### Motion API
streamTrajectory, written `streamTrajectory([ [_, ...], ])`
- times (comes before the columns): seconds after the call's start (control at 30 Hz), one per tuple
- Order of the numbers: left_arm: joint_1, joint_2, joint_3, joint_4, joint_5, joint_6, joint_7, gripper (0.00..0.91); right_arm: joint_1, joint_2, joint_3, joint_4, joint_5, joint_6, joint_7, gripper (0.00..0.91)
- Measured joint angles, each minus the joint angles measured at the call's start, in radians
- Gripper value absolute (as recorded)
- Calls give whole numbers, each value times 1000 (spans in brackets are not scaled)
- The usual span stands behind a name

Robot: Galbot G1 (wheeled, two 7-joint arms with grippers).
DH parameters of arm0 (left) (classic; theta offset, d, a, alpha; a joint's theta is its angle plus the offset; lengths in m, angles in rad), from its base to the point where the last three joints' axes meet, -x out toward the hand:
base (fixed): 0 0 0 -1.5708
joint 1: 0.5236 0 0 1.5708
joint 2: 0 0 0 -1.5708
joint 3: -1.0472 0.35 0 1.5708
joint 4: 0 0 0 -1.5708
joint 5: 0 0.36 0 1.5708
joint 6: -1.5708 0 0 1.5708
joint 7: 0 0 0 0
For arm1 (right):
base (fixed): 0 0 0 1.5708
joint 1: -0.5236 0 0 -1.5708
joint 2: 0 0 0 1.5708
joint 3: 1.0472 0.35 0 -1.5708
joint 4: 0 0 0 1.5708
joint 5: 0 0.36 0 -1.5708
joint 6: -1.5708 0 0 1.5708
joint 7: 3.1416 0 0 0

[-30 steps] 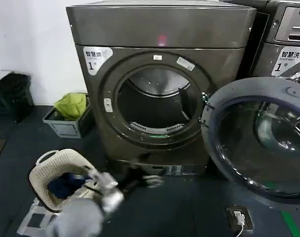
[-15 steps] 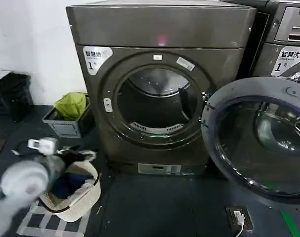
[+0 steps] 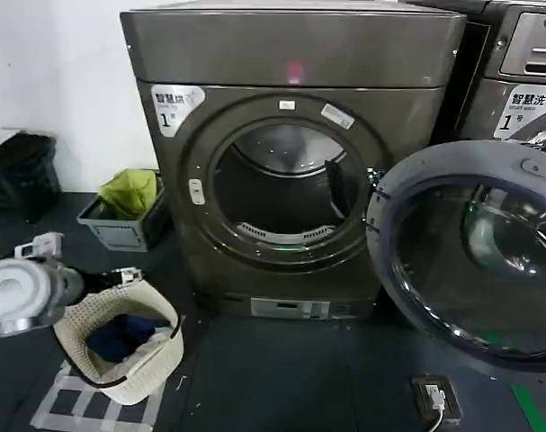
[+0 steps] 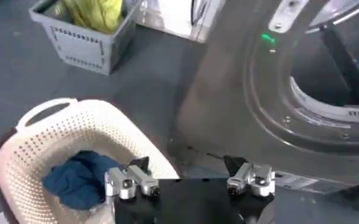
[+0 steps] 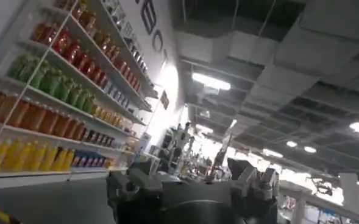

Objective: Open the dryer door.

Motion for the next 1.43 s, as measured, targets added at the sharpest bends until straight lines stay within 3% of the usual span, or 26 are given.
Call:
streamTrajectory([
  [0.23, -11, 3, 2, 28, -30, 0, -9, 907, -4, 0, 0, -4, 15, 11, 4, 907],
  [0.77, 44, 62, -41, 17, -208, 0, -174, 907, 9, 0, -15, -7, 7, 15, 0, 907],
  [1.43, 44, 65, -43, 88, -231, 0, -187, 907, 17, 1, -11, -22, -16, 18, -1, 907],
])
